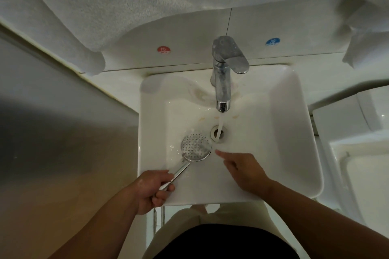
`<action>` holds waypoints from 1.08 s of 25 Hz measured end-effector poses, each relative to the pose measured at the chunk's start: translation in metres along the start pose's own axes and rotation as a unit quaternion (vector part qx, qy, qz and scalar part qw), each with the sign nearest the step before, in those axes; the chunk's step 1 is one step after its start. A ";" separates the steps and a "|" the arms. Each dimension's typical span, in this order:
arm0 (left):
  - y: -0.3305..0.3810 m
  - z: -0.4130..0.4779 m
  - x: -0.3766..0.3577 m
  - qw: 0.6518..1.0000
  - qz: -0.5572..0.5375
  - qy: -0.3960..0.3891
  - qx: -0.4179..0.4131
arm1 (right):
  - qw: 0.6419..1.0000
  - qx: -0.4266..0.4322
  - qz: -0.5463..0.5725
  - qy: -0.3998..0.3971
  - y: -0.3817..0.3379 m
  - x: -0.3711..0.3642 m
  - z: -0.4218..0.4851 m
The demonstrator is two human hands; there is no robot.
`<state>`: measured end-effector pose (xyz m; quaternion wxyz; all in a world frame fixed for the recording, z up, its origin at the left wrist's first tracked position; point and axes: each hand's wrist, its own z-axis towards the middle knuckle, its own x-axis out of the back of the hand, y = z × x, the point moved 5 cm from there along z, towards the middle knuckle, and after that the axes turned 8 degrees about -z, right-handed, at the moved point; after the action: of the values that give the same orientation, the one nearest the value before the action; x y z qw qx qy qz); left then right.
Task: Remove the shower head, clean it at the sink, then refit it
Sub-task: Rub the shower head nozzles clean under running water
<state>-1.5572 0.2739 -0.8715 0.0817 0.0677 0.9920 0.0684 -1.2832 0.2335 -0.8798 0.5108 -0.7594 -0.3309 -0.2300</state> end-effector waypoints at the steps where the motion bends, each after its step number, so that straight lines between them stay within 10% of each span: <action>1: 0.000 0.000 0.001 1.000 -0.002 -0.003 0.002 | 1.000 0.014 -0.012 -0.013 -0.001 -0.002 -0.001; 27: -0.003 -0.004 -0.010 0.997 0.065 0.011 -0.049 | 0.998 0.020 -0.061 -0.009 -0.018 -0.022 0.021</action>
<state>-1.5488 0.2695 -0.8665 0.0697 0.1275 0.9817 0.1230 -1.3112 0.2523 -0.8913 0.5082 -0.7291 -0.3858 -0.2476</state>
